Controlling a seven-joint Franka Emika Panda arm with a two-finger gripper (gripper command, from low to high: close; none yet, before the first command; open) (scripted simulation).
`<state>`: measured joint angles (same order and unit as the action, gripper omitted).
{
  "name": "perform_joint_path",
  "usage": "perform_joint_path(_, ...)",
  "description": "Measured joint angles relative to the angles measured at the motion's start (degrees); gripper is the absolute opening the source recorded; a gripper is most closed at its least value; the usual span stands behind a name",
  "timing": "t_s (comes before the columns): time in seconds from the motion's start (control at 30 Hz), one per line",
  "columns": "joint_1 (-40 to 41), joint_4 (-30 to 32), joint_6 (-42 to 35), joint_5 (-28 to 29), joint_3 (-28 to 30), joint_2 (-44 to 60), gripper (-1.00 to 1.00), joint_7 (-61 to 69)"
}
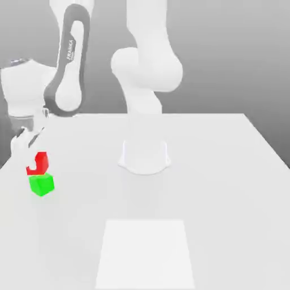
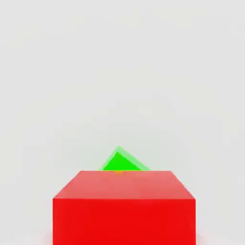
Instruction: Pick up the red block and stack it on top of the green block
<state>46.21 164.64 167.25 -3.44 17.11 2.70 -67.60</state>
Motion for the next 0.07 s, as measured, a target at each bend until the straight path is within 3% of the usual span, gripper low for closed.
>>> perform_joint_path(0.07,0.00,0.00,0.00,0.00,0.00,0.00,1.00,0.00)
